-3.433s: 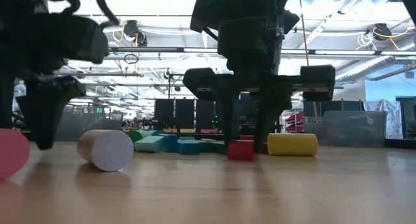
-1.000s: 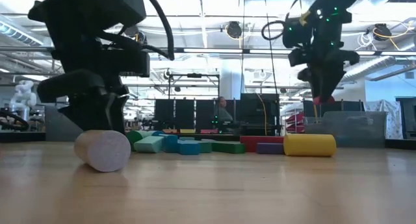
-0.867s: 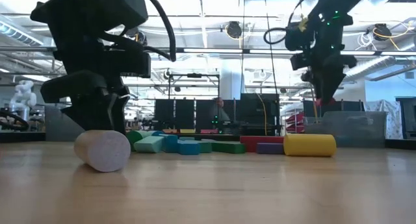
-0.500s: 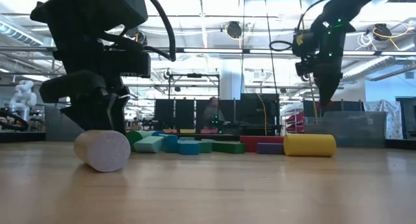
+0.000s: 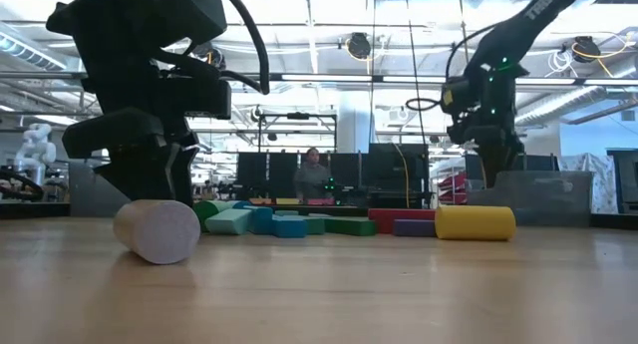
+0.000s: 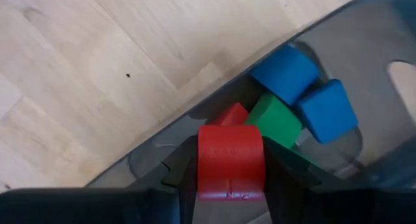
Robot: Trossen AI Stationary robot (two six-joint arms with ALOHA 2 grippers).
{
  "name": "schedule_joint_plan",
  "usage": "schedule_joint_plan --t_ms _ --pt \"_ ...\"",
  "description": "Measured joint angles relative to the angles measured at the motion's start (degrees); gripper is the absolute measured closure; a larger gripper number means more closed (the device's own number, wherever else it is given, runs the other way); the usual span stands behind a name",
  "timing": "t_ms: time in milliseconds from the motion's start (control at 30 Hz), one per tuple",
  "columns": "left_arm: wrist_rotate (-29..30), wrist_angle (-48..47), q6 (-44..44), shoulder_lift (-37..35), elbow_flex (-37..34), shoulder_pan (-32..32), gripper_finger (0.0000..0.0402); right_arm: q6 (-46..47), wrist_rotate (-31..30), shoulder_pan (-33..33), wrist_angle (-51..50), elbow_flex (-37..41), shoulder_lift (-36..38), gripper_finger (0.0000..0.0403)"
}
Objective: Sort blocks by size
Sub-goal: Put the red half circle block into the right black bin, then put the red rectangular block into the left black bin
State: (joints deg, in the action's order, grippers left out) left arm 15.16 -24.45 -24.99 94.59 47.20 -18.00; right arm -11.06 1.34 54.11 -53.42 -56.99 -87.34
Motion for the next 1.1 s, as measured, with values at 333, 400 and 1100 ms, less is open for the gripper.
schedule_joint_plan --t_ms 333,400,1100 --pt "0.07 -0.39 -0.04 -0.02 0.00 0.00 0.0119 1.43 -2.47 -0.07 1.02 0.00 -2.72 0.0277" --pt "0.08 -0.52 -0.10 -0.02 0.00 -0.02 0.0119 1.34 -3.47 -0.07 0.93 0.00 -2.66 0.0269" --pt "1.77 -2.01 -1.70 -2.40 0.00 -0.02 0.0119 3.94 -4.38 -1.25 -2.80 0.00 4.93 0.0163"
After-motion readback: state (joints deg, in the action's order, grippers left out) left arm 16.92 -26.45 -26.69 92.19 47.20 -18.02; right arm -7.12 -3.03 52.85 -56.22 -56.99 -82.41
